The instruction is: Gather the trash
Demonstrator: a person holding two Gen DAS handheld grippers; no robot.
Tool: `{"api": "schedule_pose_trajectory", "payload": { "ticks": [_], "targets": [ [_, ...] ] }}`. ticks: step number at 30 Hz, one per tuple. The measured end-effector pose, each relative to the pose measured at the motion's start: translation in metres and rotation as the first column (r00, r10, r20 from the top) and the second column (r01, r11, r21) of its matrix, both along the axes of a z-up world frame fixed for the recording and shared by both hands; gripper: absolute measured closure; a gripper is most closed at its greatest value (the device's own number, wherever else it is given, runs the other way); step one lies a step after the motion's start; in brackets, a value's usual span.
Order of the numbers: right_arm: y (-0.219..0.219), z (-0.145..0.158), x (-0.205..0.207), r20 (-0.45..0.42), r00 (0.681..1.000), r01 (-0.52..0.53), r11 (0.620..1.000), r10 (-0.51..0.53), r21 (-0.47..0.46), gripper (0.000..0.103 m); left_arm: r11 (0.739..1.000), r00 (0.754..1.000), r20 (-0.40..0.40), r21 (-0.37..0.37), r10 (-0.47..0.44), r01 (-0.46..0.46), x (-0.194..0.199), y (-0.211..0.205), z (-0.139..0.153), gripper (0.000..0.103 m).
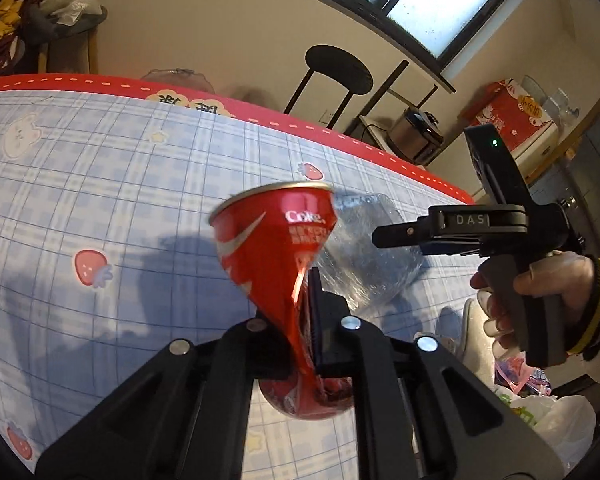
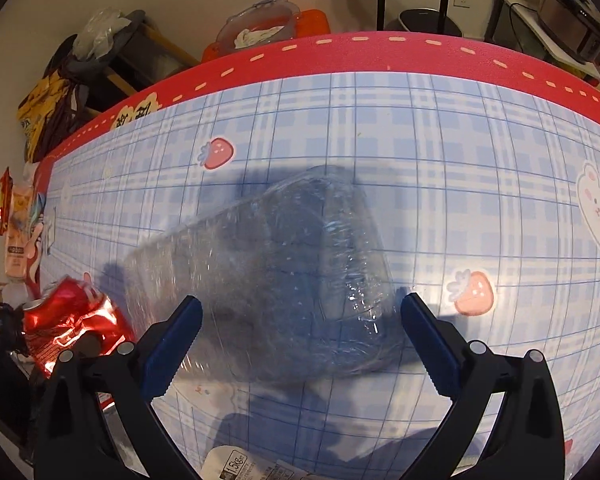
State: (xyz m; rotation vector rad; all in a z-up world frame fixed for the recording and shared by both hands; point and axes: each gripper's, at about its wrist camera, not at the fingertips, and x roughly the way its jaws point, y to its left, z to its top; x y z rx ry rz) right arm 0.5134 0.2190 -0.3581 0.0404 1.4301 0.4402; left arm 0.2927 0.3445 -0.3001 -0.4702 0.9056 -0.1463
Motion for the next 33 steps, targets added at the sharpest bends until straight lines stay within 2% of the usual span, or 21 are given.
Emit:
{"api": "schedule_pose_trajectory", "payload": {
  "ticks": [4, 9, 12, 17, 24, 28, 33],
  "targets": [
    [-0.001, 0.0, -0.002, -0.005, 1.0, 0.004, 1.0, -0.004, 0.016, 0.006, 1.0, 1.0, -0.01, 0.017, -0.004, 0.004, 0.001, -0.002, 0.002, 0.093],
    [-0.003, 0.004, -0.011, -0.085, 0.996, 0.029, 0.994, -0.02, 0.102, 0.009, 0.999, 1.0, -0.024, 0.049, 0.008, -0.007, 0.0, 0.001, 0.003, 0.094],
    [-0.006, 0.019, -0.017, -0.085, 0.996, 0.037, 0.985, -0.023, 0.166, 0.011, 0.997, 0.999, -0.03, 0.072, 0.019, -0.017, -0.001, 0.007, 0.005, 0.094],
    [-0.015, 0.054, -0.02, -0.074, 0.996, 0.072, 0.953, -0.052, 0.294, 0.02, 0.996, 0.999, -0.034, 0.089, 0.029, -0.026, -0.005, 0.013, 0.008, 0.094],
    [-0.008, 0.097, -0.028, -0.029, 0.999, 0.05, 0.881, -0.042, 0.471, 0.025, 0.994, 0.998, -0.033, 0.096, 0.048, -0.045, -0.016, 0.016, 0.012, 0.094],
    [-0.008, 0.099, -0.029, -0.022, 0.996, 0.08, 0.83, -0.081, 0.553, 0.026, 0.993, 0.997, -0.031, 0.093, 0.07, -0.067, -0.022, 0.018, 0.011, 0.094],
    [-0.016, 0.097, -0.028, -0.067, 0.987, 0.155, 0.764, -0.146, 0.626, 0.035, 0.99, 0.995, -0.028, 0.102, 0.099, -0.096, -0.026, 0.016, 0.011, 0.094]
  ]
}}
